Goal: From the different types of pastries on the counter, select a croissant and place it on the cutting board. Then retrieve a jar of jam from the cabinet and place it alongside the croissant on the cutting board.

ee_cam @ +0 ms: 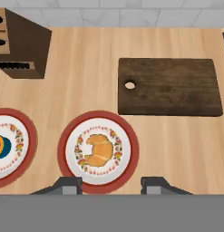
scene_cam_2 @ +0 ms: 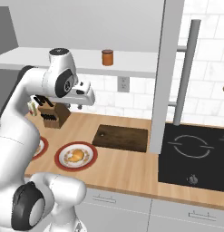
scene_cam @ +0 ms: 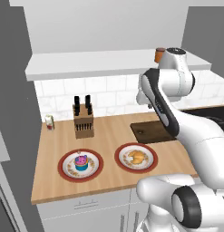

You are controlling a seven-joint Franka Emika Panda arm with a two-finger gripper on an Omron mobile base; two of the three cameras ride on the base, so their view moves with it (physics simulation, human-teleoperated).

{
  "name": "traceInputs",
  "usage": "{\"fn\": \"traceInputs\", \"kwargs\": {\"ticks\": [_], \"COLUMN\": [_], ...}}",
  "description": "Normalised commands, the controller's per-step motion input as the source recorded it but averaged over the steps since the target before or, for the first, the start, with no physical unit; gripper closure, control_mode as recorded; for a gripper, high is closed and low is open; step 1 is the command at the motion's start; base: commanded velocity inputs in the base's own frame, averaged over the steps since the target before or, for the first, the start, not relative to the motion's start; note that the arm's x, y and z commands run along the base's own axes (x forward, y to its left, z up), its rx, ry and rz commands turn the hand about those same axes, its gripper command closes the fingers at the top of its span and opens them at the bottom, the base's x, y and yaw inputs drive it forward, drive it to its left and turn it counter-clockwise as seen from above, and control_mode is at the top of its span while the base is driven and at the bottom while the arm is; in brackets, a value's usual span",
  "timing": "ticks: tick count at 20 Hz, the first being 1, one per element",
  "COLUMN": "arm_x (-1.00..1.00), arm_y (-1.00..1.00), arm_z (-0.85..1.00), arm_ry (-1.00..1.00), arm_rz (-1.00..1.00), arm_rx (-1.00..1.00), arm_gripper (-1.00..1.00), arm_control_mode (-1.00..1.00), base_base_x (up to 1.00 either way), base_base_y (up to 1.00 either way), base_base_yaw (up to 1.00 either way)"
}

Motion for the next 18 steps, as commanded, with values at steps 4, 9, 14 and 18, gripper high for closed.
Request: {"fn": "traceInputs", "kwargs": {"ticks": [4,9,14,18], "arm_x": [-0.45,-0.99,-0.81,-0.08], "arm_y": [0.0,0.08,0.34,0.41], "arm_z": [0.0,-0.22,-0.73,-1.0], "arm_ry": [0.0,0.0,0.03,0.04], "arm_rz": [0.0,0.02,0.0,0.0], "arm_rx": [0.0,0.0,0.0,0.0], "arm_gripper": [-1.0,-1.0,-1.0,-1.0], "arm_control_mode": [-1.0,-1.0,-1.0,-1.0], "base_base_x": [0.0,0.0,0.0,0.0], "base_base_y": [0.0,0.0,0.0,0.0], "base_base_yaw": [0.0,0.0,0.0,0.0]}}
